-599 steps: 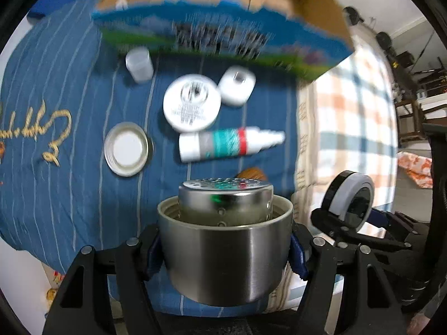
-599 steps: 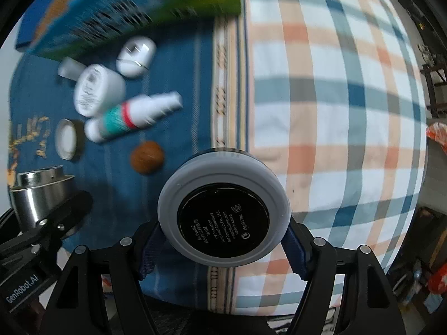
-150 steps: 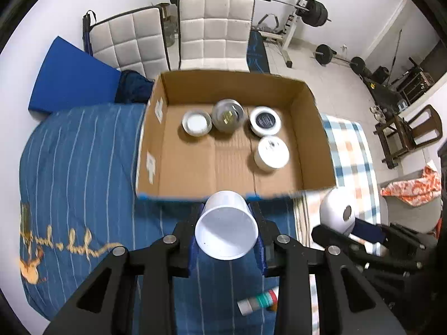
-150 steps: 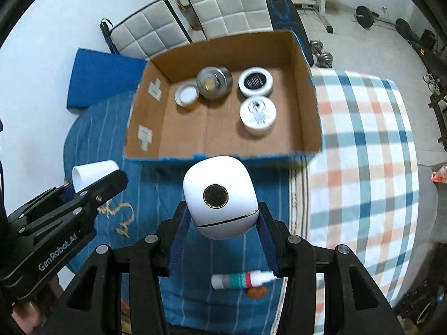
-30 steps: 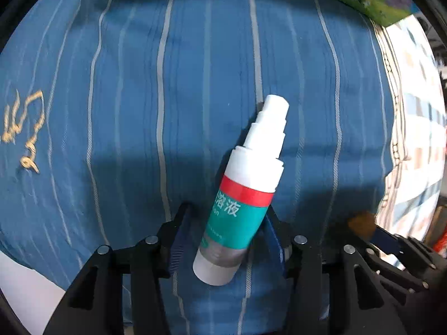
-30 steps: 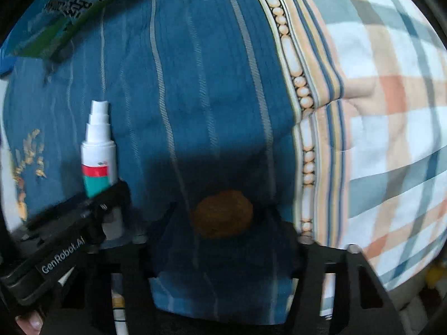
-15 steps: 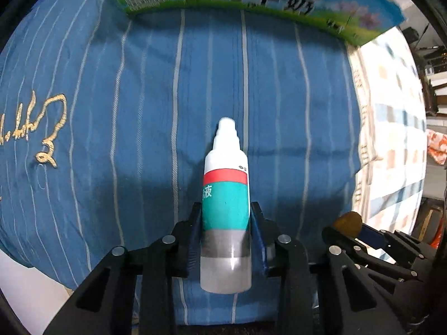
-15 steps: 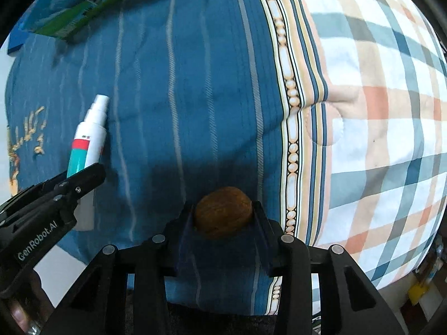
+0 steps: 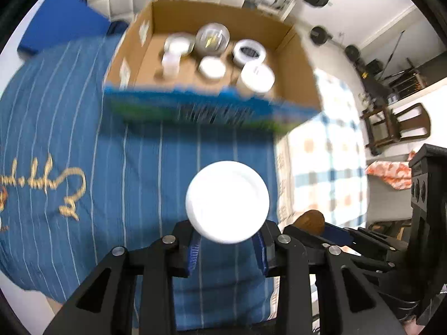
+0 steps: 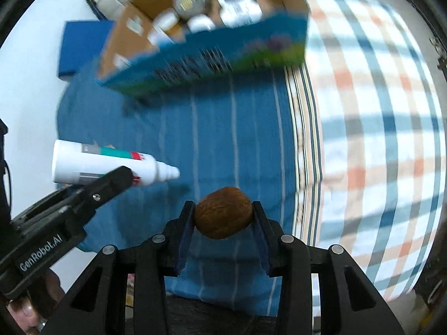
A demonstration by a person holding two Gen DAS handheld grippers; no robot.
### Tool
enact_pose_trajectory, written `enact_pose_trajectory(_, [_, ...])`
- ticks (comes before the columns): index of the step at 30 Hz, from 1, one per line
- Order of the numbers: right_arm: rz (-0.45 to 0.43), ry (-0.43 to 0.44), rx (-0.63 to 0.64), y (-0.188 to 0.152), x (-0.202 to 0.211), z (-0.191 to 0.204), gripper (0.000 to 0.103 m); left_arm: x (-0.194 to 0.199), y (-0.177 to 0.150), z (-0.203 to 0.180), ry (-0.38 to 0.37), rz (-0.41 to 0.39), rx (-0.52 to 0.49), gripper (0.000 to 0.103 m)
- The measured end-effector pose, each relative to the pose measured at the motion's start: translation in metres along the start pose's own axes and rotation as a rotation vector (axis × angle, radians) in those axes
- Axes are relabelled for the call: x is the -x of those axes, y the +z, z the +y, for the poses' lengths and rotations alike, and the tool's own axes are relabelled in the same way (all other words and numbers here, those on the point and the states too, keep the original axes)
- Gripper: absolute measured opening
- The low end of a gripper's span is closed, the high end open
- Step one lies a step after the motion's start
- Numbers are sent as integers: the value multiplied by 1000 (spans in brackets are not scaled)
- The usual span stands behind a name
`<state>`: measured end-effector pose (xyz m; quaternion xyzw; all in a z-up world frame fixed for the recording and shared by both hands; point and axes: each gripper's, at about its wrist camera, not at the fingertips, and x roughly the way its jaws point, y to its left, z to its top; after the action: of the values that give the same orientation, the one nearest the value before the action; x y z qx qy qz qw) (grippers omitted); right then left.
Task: Organize rigid objects
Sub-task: 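Carry the spray bottle and walnut over the box with both tools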
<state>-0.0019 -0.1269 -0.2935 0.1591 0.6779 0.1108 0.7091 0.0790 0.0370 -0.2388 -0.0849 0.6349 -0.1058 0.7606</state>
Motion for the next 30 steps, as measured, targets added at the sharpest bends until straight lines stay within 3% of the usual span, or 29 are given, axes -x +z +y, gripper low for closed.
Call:
enact_pose_trajectory(7, [-104, 13, 41, 50, 47, 21, 42, 19, 69, -6, -10, -59, -26, 30])
enact_pose_trajectory(15, [-132, -43, 12, 139, 39, 23, 42, -15, 144, 12, -5, -18, 2, 30])
enact_pose_trajectory(24, [-47, -97, -24, 203, -27, 13, 42, -94, 184, 36, 65, 166, -20, 30])
enact_pose_trajectory(30, [38, -124, -42, 220, -78, 9, 42, -160, 199, 49, 75, 310, -13, 30])
